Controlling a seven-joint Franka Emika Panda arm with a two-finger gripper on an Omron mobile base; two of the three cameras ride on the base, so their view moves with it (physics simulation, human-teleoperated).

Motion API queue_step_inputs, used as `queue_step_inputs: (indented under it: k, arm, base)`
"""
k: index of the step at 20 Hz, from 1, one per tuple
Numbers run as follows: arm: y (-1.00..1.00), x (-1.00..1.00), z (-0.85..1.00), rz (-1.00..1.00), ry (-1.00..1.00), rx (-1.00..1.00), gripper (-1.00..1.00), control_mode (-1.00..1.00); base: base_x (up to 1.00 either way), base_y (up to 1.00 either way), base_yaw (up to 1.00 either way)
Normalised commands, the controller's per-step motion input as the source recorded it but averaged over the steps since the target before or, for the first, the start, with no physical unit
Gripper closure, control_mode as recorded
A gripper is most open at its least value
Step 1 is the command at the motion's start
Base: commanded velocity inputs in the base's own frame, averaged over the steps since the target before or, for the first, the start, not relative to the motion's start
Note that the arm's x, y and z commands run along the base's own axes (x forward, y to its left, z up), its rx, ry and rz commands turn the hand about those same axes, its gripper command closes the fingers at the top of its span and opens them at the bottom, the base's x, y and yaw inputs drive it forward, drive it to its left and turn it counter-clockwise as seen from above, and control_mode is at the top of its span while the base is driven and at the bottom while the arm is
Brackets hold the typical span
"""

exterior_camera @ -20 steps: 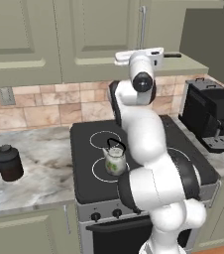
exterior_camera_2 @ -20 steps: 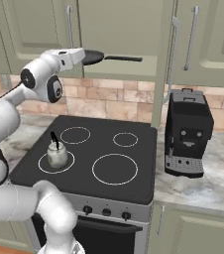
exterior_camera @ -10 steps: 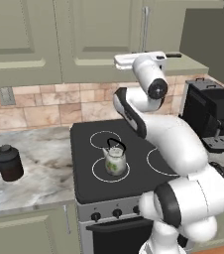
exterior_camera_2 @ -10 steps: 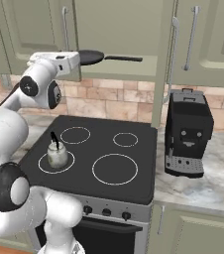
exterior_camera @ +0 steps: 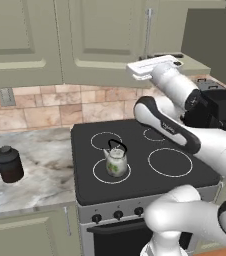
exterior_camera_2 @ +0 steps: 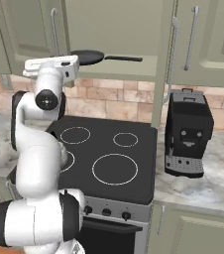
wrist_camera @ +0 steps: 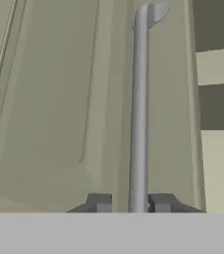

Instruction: Pick the pan from the cabinet and place it on the stove. Then turn on the stove burner for the pan.

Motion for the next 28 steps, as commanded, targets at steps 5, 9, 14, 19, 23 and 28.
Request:
queue_step_inputs:
  k: [5,9,14,19,23,28]
  arm:
    - [0.33,-0.95,0.39,0.13,-0.07,0.00,1.00,-1.00]
    - [0.27,-1.00,0.47,0.08,-0.10,0.00,1.00,-1.00]
    - [0.24,-1.00,0.46,0.06,-0.10,0.00,1.00,-1.00]
    - [0.11,-0.76,0.32,0.02,-0.04,0.00,1.00,-1.00]
    - [-0.41,-0.11,0.06,0.00,0.02,0.00,-1.00,-1.00]
    - [-0.37,-0.08,0.00,-0.02,0.12,0.00,-1.00,-1.00]
  base:
    - [0.00,0.00,0.00]
    - [0.00,0.00,0.00]
    - [0.00,0.00,0.00]
    - [0.00,0.00,0.00]
    - [0.00,0.00,0.00]
    - [0.00,0.00,0.00]
